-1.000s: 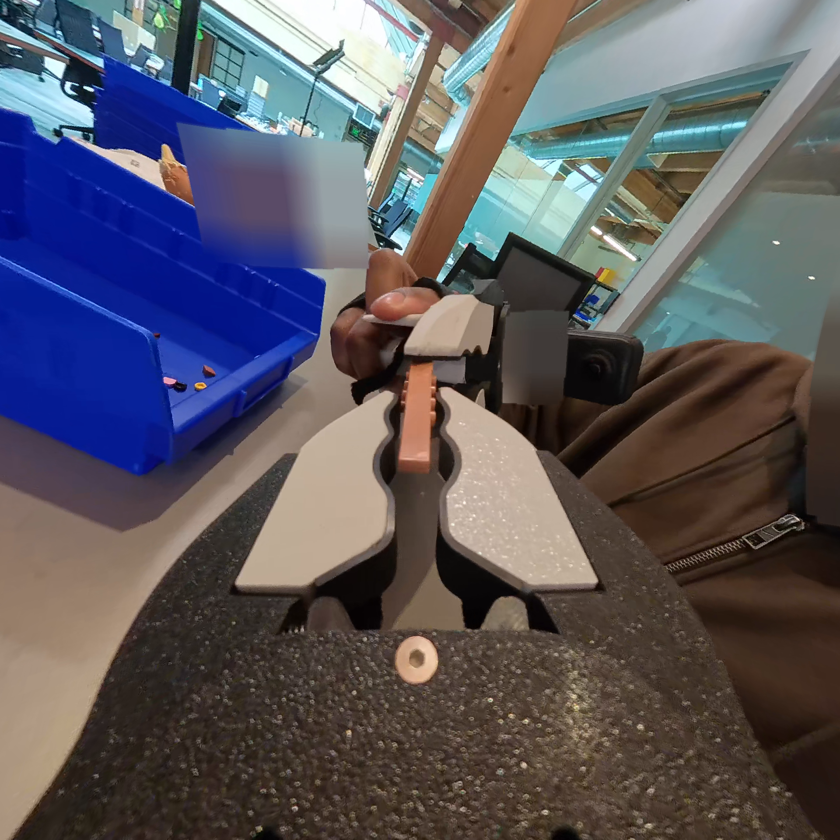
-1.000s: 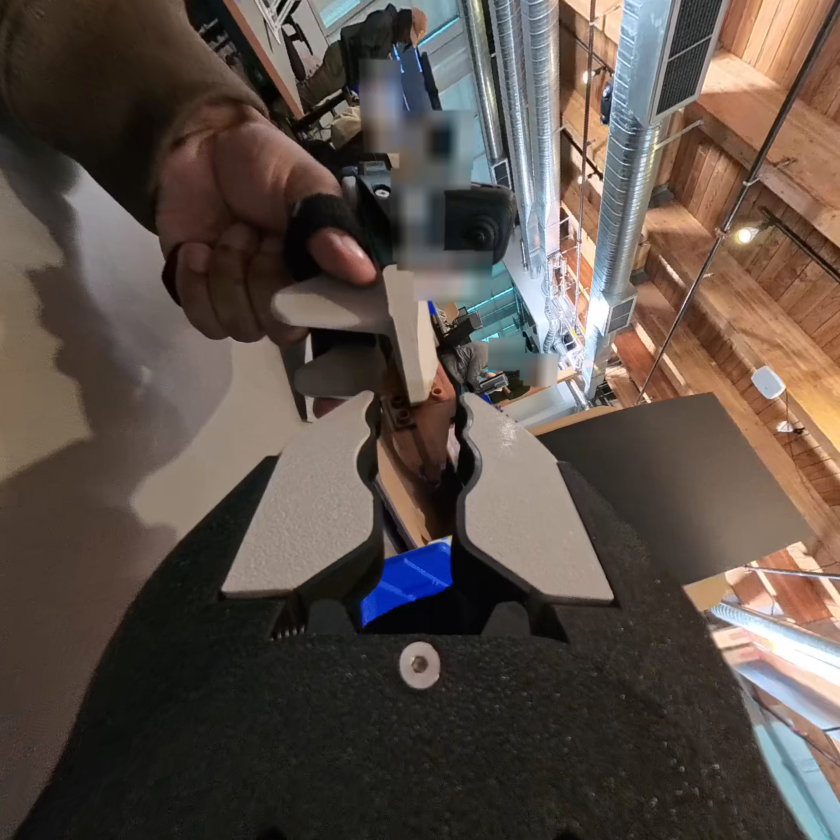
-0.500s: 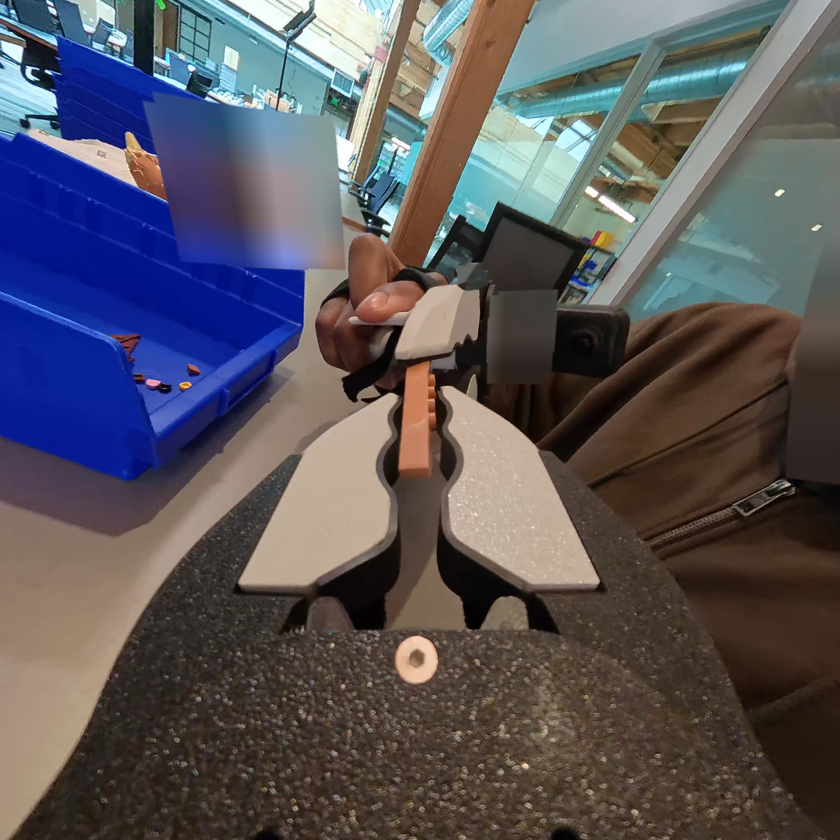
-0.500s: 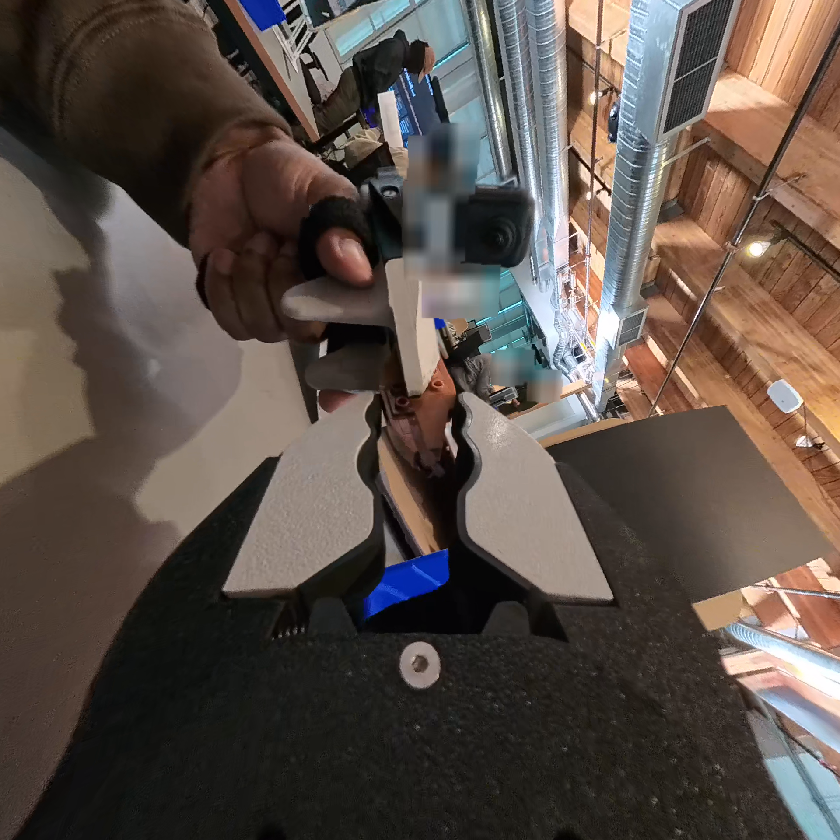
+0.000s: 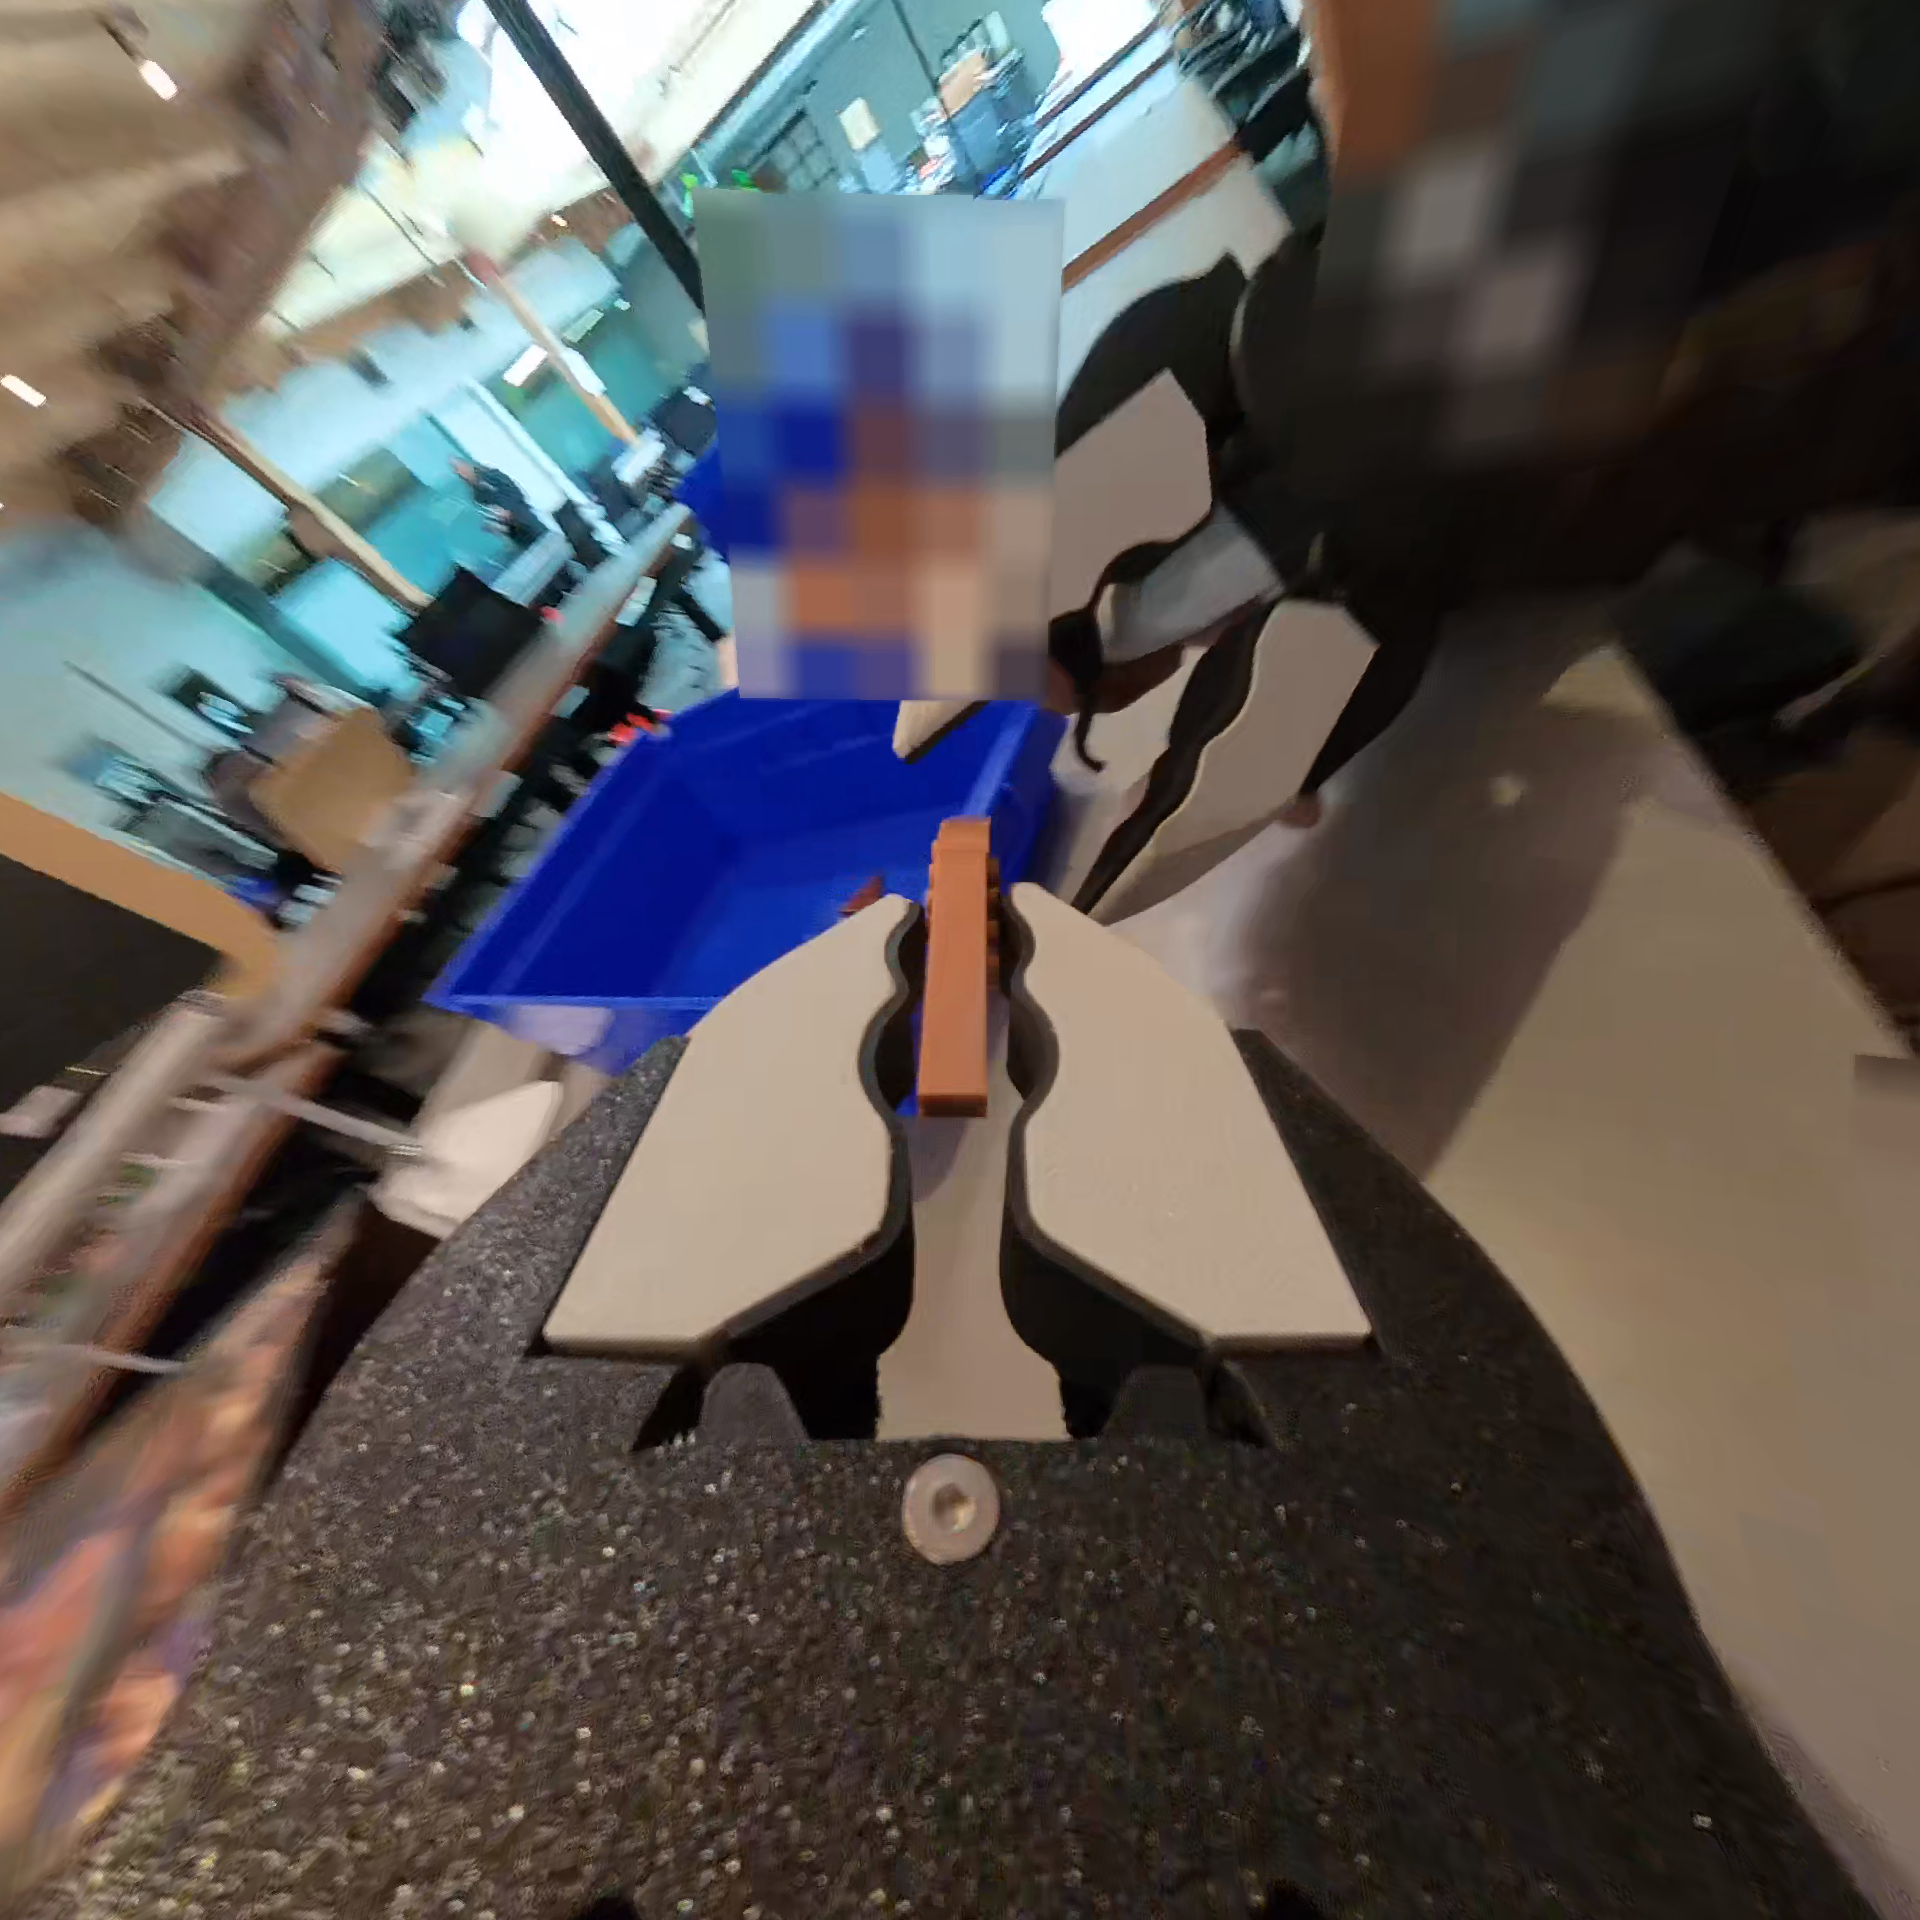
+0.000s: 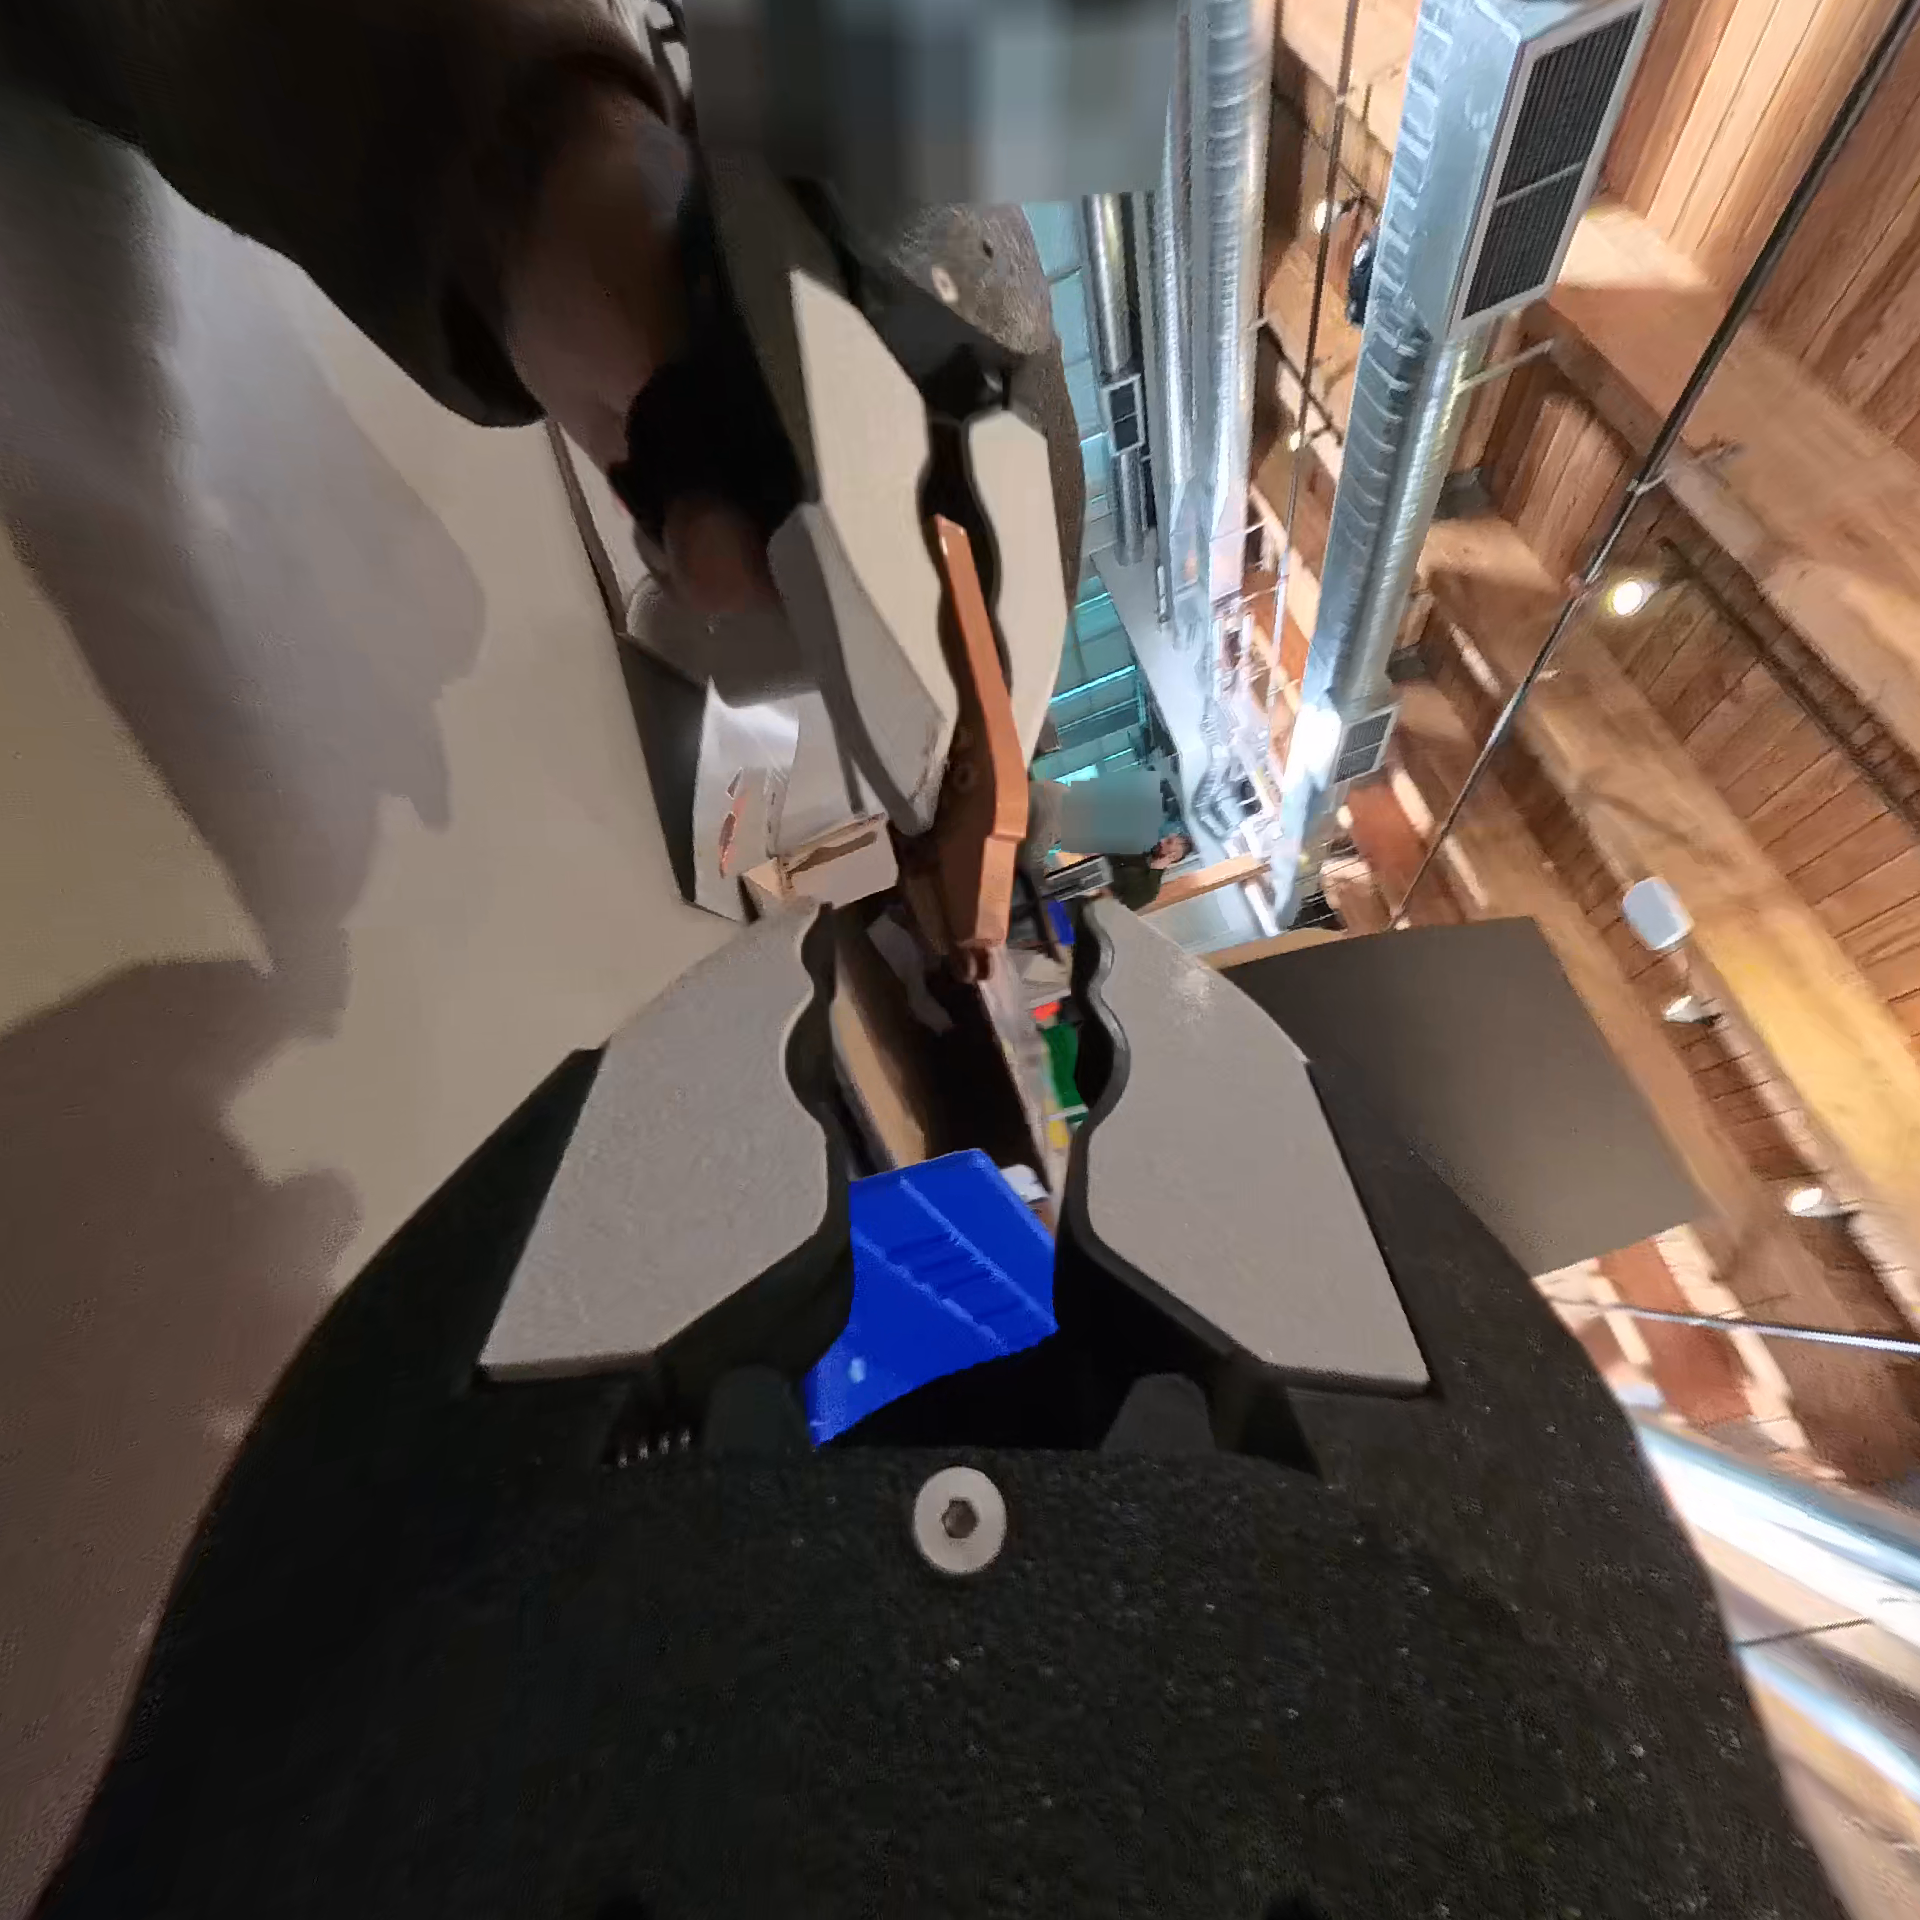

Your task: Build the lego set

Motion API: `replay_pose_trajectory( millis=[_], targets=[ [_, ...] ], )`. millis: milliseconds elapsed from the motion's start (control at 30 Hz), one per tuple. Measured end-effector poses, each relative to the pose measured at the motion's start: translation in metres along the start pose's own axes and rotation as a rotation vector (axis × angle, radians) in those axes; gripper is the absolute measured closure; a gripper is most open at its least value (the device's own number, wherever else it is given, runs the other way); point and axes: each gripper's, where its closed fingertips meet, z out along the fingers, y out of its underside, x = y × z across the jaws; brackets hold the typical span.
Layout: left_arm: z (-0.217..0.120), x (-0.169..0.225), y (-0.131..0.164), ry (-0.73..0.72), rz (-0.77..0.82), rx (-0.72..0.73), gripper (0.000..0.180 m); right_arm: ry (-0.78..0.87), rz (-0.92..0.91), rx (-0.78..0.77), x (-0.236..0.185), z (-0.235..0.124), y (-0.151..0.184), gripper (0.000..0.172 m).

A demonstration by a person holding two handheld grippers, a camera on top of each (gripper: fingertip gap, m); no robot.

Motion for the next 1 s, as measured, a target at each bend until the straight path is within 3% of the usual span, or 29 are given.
replay_pose_trajectory(
  millis=[100, 300, 367, 467, 700, 1000],
  targets=[
    [0.0, -0.006, -0.003, -0.157, 0.252, -0.032, 0.168, -0.052, 0.213, 0.008, 0.003, -0.006, -0.009, 0.127],
    [0.0, 0.012, -0.021, -0.263, 0.634, 0.031, 0.168, -0.303, 0.848, 0.045, 0.014, -0.013, -0.026, 0.109],
    [-0.002, 0.014, -0.028, -0.305, 0.721, 0.047, 0.168, -0.383, 0.957, 0.063, 0.013, -0.015, -0.031, 0.109],
    [-0.004, 0.019, -0.036, -0.343, 0.819, 0.07, 0.167, -0.457, 1.016, 0.091, 0.006, -0.015, -0.036, 0.11],
    [-0.005, 0.026, -0.045, -0.387, 0.94, 0.086, 0.168, -0.512, 1.0, 0.137, 0.0, -0.015, -0.046, 0.134],
    [-0.005, 0.036, -0.051, -0.392, 1.031, 0.09, 0.167, -0.578, 0.987, 0.186, -0.003, -0.024, -0.052, 0.136]
  ],
)
